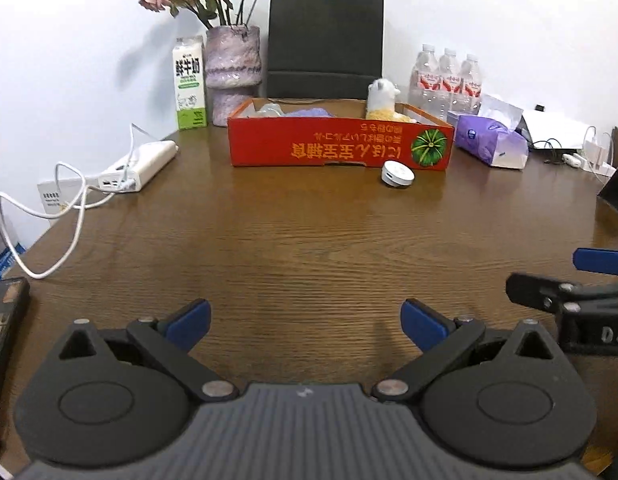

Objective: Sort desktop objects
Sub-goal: 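Grasp the small white puck with the left tool while the right tool grasps the round white puck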

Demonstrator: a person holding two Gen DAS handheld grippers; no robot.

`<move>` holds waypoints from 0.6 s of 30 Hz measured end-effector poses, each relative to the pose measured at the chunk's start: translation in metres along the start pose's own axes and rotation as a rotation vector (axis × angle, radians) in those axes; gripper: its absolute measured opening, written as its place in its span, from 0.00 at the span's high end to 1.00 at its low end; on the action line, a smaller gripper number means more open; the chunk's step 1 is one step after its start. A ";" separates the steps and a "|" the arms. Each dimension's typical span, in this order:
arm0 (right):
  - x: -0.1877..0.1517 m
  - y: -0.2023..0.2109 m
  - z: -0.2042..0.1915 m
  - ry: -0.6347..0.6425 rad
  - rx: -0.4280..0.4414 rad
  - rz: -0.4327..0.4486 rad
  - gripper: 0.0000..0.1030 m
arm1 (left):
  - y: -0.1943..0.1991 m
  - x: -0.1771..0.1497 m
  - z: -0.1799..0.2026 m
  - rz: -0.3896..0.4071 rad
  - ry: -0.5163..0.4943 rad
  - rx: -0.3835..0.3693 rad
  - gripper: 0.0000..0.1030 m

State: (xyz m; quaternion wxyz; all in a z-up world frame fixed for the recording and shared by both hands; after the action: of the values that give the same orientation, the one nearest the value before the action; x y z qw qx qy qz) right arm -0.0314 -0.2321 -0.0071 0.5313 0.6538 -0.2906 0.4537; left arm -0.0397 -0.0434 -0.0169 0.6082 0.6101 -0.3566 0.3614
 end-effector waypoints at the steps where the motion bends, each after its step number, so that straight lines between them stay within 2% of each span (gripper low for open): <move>1: 0.001 -0.002 0.001 -0.008 -0.010 -0.005 0.09 | -0.002 0.000 0.000 -0.002 0.001 0.000 0.00; 6: 0.001 -0.014 0.009 -0.050 -0.030 -0.039 0.09 | -0.020 -0.002 -0.002 -0.048 0.000 -0.021 0.00; 9: 0.007 -0.022 0.015 -0.082 -0.016 -0.037 0.09 | -0.037 0.003 0.003 -0.119 -0.020 -0.086 0.00; 11: 0.016 -0.033 0.019 -0.095 -0.001 -0.036 0.09 | -0.044 0.011 0.011 -0.092 -0.100 -0.136 0.00; 13: 0.028 -0.050 0.024 -0.096 0.002 -0.037 0.10 | -0.054 0.020 0.018 -0.057 -0.211 -0.126 0.00; 15: 0.041 -0.069 0.026 -0.091 0.015 -0.031 0.10 | -0.065 0.027 0.020 -0.015 -0.254 -0.104 0.00; 18: 0.060 -0.103 0.026 -0.082 0.047 -0.043 0.10 | -0.083 0.035 0.020 -0.044 -0.248 -0.131 0.00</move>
State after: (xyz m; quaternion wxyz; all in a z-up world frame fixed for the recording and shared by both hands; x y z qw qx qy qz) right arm 0.0895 -0.2237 0.0020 0.5131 0.6900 -0.2874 0.4219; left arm 0.0496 -0.0626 -0.0261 0.6058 0.6168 -0.4384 0.2459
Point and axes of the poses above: each gripper's, at about its wrist camera, not at the fingertips, and y roughly against the way its jaws point, z to its right, x to its top, the point moved 6 cm from there along -y, roughly the way its jaws point, and after that the axes turned 5 degrees about z, right-handed, at the moved point
